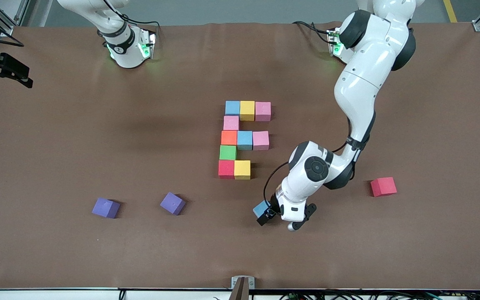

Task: Arrange 11 blocks into digit 3
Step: 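Grasp the blue cube with the left gripper, then carry the blue cube toward the figure with the left gripper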

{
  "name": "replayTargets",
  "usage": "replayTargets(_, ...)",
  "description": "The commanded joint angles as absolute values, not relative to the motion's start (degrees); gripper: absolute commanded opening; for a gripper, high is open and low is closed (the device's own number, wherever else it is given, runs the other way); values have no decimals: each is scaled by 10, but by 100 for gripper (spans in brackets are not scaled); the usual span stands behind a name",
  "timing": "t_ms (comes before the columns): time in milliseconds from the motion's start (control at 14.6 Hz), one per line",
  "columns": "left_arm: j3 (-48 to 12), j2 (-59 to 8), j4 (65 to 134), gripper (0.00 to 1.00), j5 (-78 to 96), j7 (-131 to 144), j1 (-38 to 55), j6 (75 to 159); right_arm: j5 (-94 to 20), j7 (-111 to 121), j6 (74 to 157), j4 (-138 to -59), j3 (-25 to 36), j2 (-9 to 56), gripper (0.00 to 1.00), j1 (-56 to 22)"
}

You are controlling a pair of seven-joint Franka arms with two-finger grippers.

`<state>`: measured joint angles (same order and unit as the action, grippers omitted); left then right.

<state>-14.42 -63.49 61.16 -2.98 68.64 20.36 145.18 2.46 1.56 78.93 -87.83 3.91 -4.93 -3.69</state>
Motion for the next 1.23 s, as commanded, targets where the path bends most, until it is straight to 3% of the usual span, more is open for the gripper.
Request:
replayTargets(0,-139,-657,581,100,-20,683,214,1464,26,20,795,-891,44,-60,100,-42)
replayTargets(342,-137,-657,583,98,-20,683,221,1468,26,20,796,-891,44,-60,100,-42)
replayTargets(548,-134,-655,590,61,-21,686,221,1466,26,20,796,-891,44,-60,100,-42)
replayTargets(753,-134,-649,594,32,-17,690,219,1459,26,21,796,-891,44,-60,100,-42)
replayTargets(1027,-134,-602,612,11,-2,755,207,1371,26,21,796,-891,44,-60,100,-43)
replayTargets(1164,-132,-575,641,8,-13,833,207,1343,26,20,796,-891,43,-60,100,-43)
